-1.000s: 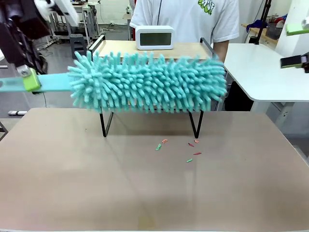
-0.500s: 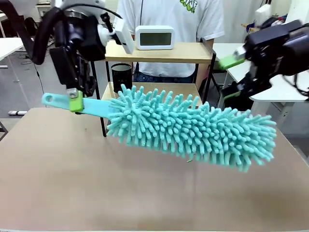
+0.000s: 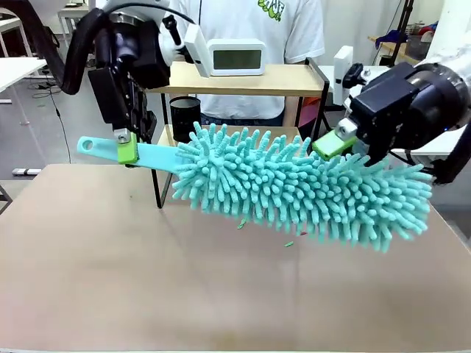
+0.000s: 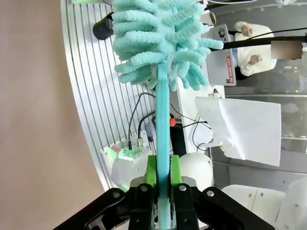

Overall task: Clean the shelf.
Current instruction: Hand the Duster back to the human.

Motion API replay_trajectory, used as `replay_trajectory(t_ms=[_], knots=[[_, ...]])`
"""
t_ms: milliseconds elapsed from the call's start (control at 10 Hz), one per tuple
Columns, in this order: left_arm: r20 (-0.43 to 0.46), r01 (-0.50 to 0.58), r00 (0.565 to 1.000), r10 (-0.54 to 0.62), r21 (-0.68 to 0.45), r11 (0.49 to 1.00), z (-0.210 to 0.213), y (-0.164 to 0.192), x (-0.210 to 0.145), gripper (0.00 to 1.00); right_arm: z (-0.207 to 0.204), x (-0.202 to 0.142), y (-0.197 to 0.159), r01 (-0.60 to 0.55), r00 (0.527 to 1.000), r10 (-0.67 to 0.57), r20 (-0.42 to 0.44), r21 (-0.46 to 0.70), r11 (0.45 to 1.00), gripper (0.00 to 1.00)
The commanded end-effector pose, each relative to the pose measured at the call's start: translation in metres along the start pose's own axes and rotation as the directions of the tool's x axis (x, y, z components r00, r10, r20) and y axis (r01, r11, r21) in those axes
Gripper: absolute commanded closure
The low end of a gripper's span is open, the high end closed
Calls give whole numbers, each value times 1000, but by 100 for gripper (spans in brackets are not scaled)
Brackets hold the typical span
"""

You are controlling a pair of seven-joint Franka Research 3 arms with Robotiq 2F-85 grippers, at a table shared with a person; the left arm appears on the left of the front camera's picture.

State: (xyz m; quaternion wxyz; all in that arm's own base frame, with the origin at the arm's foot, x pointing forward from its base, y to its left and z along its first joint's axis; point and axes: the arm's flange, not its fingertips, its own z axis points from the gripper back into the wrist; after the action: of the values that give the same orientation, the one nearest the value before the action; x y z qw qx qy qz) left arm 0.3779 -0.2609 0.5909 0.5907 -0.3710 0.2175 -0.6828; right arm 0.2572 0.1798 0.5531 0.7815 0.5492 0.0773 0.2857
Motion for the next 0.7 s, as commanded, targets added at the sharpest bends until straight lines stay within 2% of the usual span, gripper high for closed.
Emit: replay_trajectory(t_ms=[0,200,300,400,500,600], knots=[[23,36,999,-36,-23,999,15,-9,-5,88,3,-4,1,-51,994,49,-99,-14,999,0],[15,41,999,-41,-27,999,14,-9,-6,88,-1,-2,-2,-53,992,47,-118,-56,997,0],[9,46,999,-45,-36,998,13,-9,-6,88,0,1,-4,-40,994,33,-108,-59,997,54],[0,46,999,-46,-40,998,13,-9,-7,88,0,2,-5,-34,994,29,-103,-42,999,60],[-14,55,998,-56,-57,997,12,-9,-7,88,1,2,-5,-34,994,29,-102,-45,998,100],[-23,62,998,-64,-65,996,12,-9,-7,88,1,3,-6,-33,994,29,-102,-42,999,100]])
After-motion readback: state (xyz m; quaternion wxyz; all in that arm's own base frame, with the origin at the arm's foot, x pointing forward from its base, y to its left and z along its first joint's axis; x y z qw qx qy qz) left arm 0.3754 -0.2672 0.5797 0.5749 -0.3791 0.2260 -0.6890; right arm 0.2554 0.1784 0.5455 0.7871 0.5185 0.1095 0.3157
